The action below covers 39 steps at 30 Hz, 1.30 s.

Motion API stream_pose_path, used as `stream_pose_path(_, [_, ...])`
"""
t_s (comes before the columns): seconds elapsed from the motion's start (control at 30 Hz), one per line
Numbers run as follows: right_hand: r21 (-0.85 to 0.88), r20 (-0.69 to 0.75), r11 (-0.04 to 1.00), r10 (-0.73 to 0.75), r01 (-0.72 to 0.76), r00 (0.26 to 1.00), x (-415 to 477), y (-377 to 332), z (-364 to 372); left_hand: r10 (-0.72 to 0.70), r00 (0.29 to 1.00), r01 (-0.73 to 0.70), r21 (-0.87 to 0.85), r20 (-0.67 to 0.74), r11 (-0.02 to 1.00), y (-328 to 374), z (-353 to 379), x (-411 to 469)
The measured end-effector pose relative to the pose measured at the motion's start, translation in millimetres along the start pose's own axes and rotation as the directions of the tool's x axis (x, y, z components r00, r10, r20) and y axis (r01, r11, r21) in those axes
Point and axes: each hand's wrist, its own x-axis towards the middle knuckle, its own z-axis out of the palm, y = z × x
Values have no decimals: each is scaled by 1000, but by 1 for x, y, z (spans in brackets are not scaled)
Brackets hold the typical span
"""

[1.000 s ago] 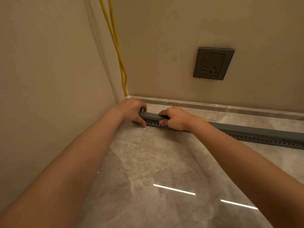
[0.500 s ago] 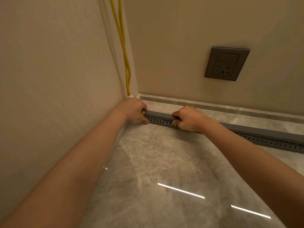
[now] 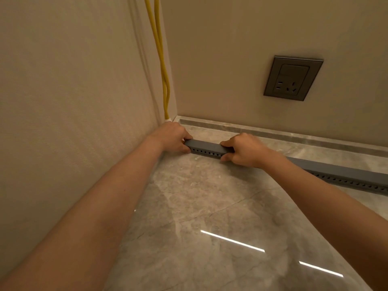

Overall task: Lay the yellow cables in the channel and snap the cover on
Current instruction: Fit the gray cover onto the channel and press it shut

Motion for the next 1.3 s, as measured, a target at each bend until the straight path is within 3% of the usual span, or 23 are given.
stream_pose_path(0.1, [219, 18, 970, 104, -106, 994, 3, -1, 2, -20, 1000, 20, -49, 1, 999, 0, -1, 3])
stream_pose_path(0.23, [520, 82, 810, 268, -271, 960, 6, -3, 4, -63, 998, 65, -91, 24, 994, 0, -3, 8])
stream_pose_path(0.57, [651, 251, 607, 396, -457, 883, 20, 1, -5, -123, 987, 136, -146, 100, 980, 4, -4, 17])
stream_pose_path(0.77, [506, 271, 676, 466, -536, 843, 29, -4, -6, -75, 967, 189, -488, 242, 852, 0, -11, 28])
stream_pose_path(1.1, [371, 196, 820, 389, -435, 900, 27, -16, -5, -44, 947, 150, -318, 318, 936, 9, -14, 36])
stream_pose_path(1.3, [289, 255, 894, 274, -343, 927, 23, -21, -4, -77, 964, 139, -237, 254, 961, 16, -8, 26])
